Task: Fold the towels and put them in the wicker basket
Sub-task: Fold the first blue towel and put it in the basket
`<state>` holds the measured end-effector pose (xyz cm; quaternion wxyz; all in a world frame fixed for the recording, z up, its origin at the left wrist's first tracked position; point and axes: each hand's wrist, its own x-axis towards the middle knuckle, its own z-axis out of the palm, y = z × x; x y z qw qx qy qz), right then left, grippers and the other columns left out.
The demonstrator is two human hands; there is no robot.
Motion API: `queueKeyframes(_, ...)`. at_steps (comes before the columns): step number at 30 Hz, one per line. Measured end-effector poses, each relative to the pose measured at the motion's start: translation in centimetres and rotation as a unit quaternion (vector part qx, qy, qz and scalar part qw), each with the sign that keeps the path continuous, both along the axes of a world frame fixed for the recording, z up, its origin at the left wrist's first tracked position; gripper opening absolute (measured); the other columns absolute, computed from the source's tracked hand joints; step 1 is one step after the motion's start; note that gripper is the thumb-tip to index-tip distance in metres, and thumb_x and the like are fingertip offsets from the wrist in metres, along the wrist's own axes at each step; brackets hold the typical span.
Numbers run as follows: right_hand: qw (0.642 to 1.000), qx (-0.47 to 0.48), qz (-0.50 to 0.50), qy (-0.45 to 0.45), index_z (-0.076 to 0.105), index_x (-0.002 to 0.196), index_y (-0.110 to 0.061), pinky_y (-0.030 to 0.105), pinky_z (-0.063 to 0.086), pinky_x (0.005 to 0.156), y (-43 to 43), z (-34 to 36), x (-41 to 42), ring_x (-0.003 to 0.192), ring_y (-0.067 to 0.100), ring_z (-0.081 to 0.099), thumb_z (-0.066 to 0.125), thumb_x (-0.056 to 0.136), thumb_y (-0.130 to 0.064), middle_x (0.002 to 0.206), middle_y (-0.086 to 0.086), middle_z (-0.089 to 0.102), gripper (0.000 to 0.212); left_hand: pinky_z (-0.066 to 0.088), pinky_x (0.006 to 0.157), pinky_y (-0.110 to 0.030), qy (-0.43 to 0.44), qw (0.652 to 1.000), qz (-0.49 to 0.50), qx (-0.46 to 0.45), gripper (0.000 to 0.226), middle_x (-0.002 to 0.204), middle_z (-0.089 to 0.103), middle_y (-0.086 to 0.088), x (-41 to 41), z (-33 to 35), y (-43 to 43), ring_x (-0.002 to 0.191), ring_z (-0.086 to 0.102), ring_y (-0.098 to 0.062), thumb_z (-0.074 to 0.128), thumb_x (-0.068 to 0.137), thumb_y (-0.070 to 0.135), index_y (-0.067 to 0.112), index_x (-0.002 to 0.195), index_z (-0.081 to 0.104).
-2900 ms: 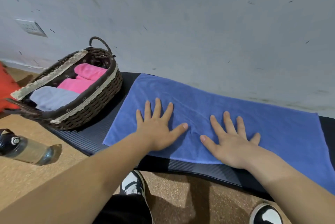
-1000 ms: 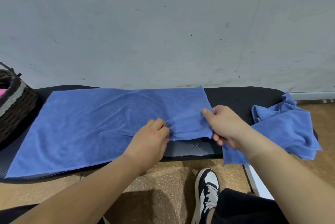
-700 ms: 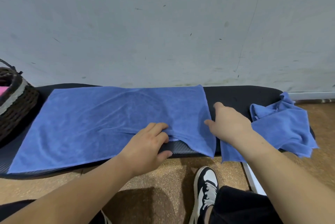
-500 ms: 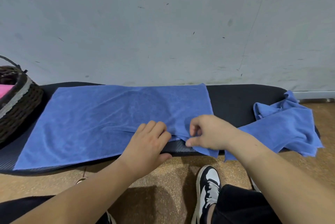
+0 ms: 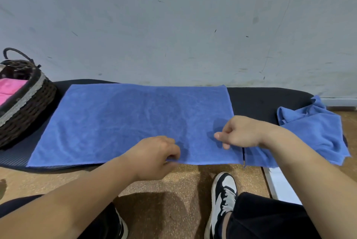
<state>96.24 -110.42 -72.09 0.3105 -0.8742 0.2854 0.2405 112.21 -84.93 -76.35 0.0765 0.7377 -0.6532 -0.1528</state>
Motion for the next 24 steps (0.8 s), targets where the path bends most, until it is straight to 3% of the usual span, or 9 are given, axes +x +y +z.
queueKeyframes(3,0.993,-0.075,-0.024,-0.087,0.069,0.077,-0.014,0.035,0.048,0.068,0.0,-0.4,0.8,0.067,0.019,0.056,0.059,0.098,-0.051,0.068,-0.002,0.058,0.044,0.048,0.063,-0.032,-0.026,0.999,0.03,-0.035,0.04,0.09,0.056,0.013,0.5,0.6,0.1,0.084,0.058,-0.012,0.045,0.092,0.065,0.031,0.093,0.065)
queueKeyframes(5,0.981,-0.129,-0.008,-0.148,0.068,0.119,-0.022,0.04,0.051,0.098,0.4,-1.5,1.7,0.114,0.022,0.062,0.057,0.098,-0.054,0.119,0.002,0.067,0.04,0.054,0.08,-0.04,-0.064,0.993,0.079,-0.06,0.05,0.113,0.061,0.009,1.0,0.5,-0.9,0.104,0.06,-0.018,0.037,0.093,0.064,0.028,0.114,0.066)
queueKeyframes(7,0.983,-0.129,0.033,-0.125,0.035,0.159,-0.026,0.042,0.024,0.126,1.1,-3.0,2.2,0.156,0.028,0.023,0.049,0.1,-0.06,0.168,0.006,0.028,0.069,0.043,0.11,-0.048,-0.093,0.984,0.15,-0.004,0.072,0.153,0.045,-0.001,1.8,0.1,-2.4,0.14,0.044,-0.029,0.03,0.092,0.071,0.029,0.148,0.047)
queueKeyframes(10,0.988,-0.133,0.074,-0.02,-0.01,0.164,-0.039,0.043,-0.008,0.129,2.1,-4.8,2.3,0.157,0.022,-0.025,0.024,0.098,-0.076,0.17,-0.002,-0.026,0.083,0.003,0.125,-0.061,-0.082,0.966,0.221,0.101,0.096,0.173,-0.01,-0.004,2.7,-1.2,-4.8,0.159,-0.009,-0.034,0.024,0.087,0.087,0.035,0.164,-0.002)
queueKeyframes(13,0.99,-0.119,0.065,0.023,-0.019,0.159,-0.044,0.044,-0.016,0.127,2.1,-4.9,1.7,0.152,0.018,-0.035,0.012,0.094,-0.081,0.165,-0.007,-0.037,0.081,-0.01,0.121,-0.067,-0.064,0.957,0.251,0.132,0.103,0.17,-0.026,-0.001,2.7,-2.6,-6.1,0.155,-0.026,-0.033,0.012,0.079,0.095,0.039,0.161,-0.017)
queueKeyframes(17,0.993,-0.088,0.045,0.069,-0.019,0.158,-0.048,0.043,-0.015,0.127,0.8,-3.8,0.7,0.152,0.017,-0.035,0.011,0.095,-0.08,0.165,-0.009,-0.037,0.077,-0.014,0.119,-0.068,-0.082,0.964,0.229,0.11,0.099,0.169,-0.029,-0.001,1.2,-3.7,-6.4,0.154,-0.029,-0.032,0.005,0.081,0.094,0.04,0.16,-0.019)
queueKeyframes(20,0.996,-0.057,0.02,0.068,-0.005,0.162,-0.049,0.045,-0.009,0.128,0.0,-2.9,0.3,0.156,0.017,-0.027,0.014,0.095,-0.08,0.169,-0.01,-0.026,0.076,-0.014,0.12,-0.067,-0.087,0.97,0.21,0.081,0.096,0.17,-0.027,-0.001,0.6,-3.9,-6.2,0.155,-0.029,-0.032,0.004,0.083,0.092,0.04,0.161,-0.018)
queueKeyframes(22,0.999,-0.026,-0.012,0.02,0.029,0.16,-0.044,0.042,0.007,0.128,-0.6,-1.7,0.1,0.161,0.02,-0.006,0.021,0.098,-0.075,0.175,-0.004,0.001,0.07,-0.014,0.12,-0.067,-0.086,0.972,0.205,0.078,0.095,0.17,-0.027,-0.001,0.6,-3.7,-6.1,0.155,-0.028,-0.032,0.002,0.083,0.091,0.039,0.161,-0.017)
queueKeyframes(24,0.992,0.024,-0.106,-0.066,0.067,0.129,-0.027,0.033,0.038,0.105,-1.4,-0.9,0.1,0.144,0.022,0.043,0.034,0.101,-0.067,0.147,0.002,0.054,0.059,-0.012,0.121,-0.066,-0.088,0.975,0.192,0.075,0.092,0.17,-0.024,-0.003,0.4,-3.4,-6.0,0.156,-0.025,-0.033,0.003,0.088,0.086,0.036,0.163,-0.011)
